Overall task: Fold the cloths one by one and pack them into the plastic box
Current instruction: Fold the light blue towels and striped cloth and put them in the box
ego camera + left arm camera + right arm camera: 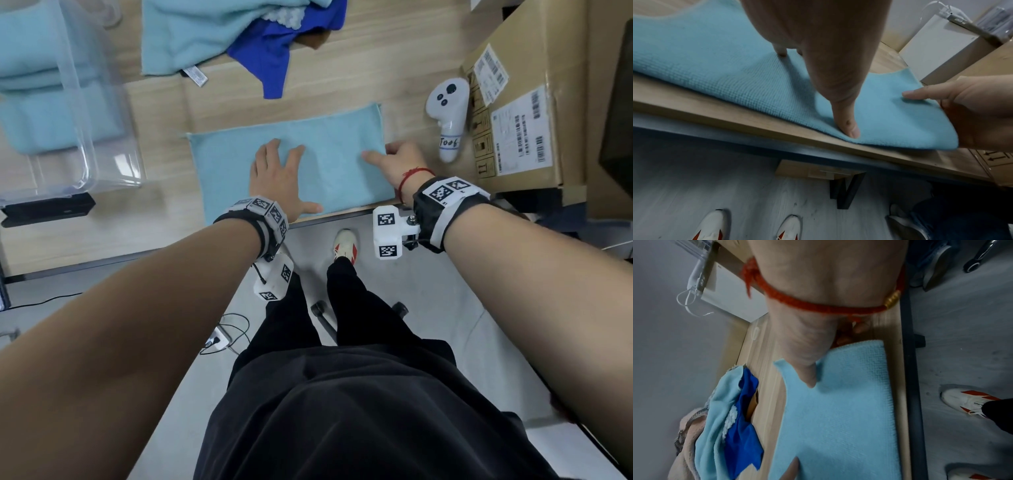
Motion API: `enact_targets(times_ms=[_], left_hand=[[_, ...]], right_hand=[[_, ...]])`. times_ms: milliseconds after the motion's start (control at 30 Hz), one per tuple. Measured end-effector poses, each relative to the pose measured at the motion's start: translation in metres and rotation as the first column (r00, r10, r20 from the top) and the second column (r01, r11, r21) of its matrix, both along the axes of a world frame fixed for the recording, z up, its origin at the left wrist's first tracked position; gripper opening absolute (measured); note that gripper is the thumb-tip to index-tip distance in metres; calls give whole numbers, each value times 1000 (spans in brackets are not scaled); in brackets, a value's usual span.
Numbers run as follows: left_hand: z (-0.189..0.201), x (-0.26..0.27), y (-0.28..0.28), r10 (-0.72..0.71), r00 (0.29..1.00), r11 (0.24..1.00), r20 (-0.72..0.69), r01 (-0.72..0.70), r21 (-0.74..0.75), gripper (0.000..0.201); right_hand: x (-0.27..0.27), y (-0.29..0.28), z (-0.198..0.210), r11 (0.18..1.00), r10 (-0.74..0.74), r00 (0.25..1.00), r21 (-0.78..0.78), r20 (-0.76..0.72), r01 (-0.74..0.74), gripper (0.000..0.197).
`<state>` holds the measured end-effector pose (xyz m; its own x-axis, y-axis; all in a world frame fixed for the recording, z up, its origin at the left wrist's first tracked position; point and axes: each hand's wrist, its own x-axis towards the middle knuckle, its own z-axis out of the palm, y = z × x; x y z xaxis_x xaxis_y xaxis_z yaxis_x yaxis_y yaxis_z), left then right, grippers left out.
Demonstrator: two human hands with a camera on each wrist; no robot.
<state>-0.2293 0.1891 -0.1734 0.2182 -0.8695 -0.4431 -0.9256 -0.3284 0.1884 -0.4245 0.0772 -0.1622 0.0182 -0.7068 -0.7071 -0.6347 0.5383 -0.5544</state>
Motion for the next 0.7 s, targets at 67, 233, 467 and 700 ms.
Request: enact_targets(times_ms=[67, 233, 467, 700], left_hand=[[0, -7, -2, -1, 1000, 1000, 9, 1, -3, 115], [5, -24, -14, -40, 999, 999, -4, 40, 13, 116], [32, -1, -16, 46, 978, 999, -206, -45, 10, 97], [32, 82, 33, 330, 884, 941, -331, -335, 44, 31]], right_hand=[[-6, 1, 5, 999, 41, 998, -8, 37, -41, 39], [-14, -1, 19, 991, 76, 996, -114, 57, -69, 24], [11, -6, 56, 981, 145, 978, -151, 149, -123, 23], [73, 4, 71, 948, 285, 948, -188, 141, -257, 16]])
